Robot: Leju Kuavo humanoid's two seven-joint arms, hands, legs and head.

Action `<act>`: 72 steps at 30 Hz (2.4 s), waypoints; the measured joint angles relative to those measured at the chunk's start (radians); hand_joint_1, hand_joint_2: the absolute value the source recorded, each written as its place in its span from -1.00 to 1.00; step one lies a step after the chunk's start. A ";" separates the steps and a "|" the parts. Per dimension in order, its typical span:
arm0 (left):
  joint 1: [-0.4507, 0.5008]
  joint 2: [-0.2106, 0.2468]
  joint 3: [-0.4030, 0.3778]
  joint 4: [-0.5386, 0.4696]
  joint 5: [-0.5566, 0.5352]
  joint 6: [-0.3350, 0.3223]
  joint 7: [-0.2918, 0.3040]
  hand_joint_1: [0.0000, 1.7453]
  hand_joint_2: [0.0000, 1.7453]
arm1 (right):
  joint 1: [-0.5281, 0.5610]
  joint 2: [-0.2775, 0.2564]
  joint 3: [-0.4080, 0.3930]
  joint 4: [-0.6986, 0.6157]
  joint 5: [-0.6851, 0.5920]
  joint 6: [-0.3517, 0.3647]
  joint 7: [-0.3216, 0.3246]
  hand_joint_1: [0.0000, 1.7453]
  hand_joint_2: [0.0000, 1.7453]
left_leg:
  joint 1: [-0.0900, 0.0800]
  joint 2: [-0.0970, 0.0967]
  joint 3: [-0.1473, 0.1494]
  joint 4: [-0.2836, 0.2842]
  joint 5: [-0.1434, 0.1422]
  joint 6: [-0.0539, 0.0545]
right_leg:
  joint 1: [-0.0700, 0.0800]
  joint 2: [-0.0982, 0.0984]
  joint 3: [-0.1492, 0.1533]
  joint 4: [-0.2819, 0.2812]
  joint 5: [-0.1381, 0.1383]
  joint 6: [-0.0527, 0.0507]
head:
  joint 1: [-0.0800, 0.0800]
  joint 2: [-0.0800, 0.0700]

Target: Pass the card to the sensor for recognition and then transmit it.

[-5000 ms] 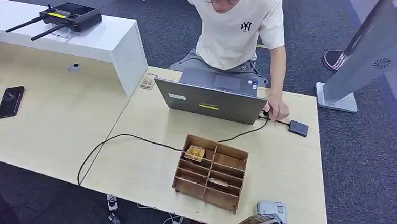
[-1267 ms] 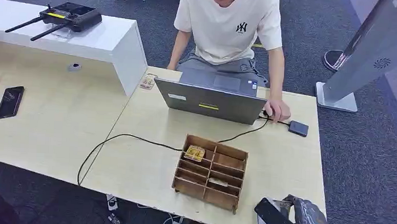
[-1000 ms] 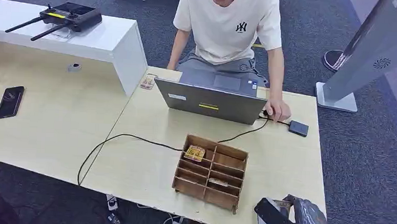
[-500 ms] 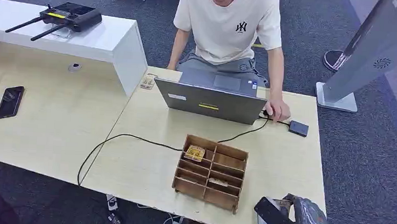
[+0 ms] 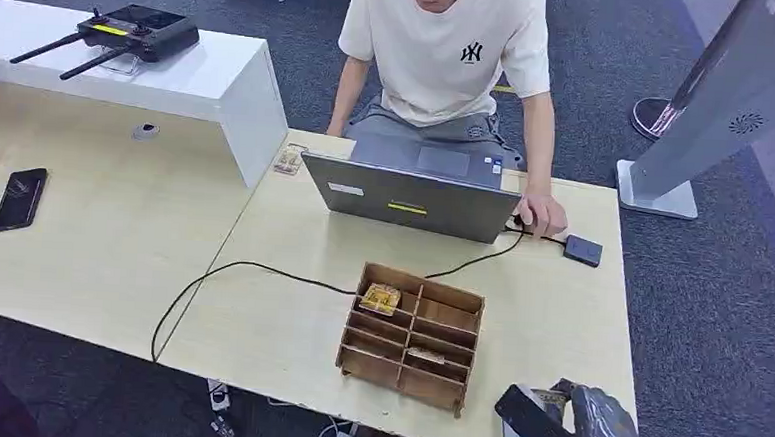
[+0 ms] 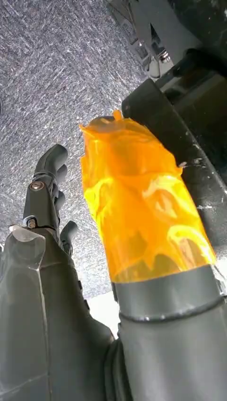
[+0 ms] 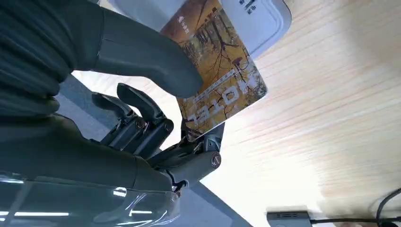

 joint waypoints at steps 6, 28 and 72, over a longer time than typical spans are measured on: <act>0.000 0.000 0.000 0.000 0.000 0.000 0.000 -1.00 -1.00 | -0.001 0.001 0.003 0.006 0.000 0.000 0.000 1.00 1.00 | 0.000 0.000 0.000 0.000 0.000 0.000 | 0.000 0.000 0.000 0.000 0.000 0.000 | 0.000 0.000; 0.000 0.000 0.000 0.000 -0.001 0.000 0.000 -1.00 -1.00 | -0.006 0.008 0.017 0.022 0.000 0.000 0.000 1.00 1.00 | 0.000 0.000 0.000 0.000 0.000 0.000 | 0.000 0.000 0.000 0.000 0.000 0.000 | 0.000 0.000; -0.002 0.000 0.000 0.000 -0.011 -0.006 0.003 -1.00 -1.00 | -0.014 0.026 0.050 0.079 -0.018 -0.003 0.010 1.00 1.00 | 0.000 0.000 0.002 0.000 0.000 0.000 | 0.000 0.000 0.002 0.000 0.000 0.000 | 0.000 0.000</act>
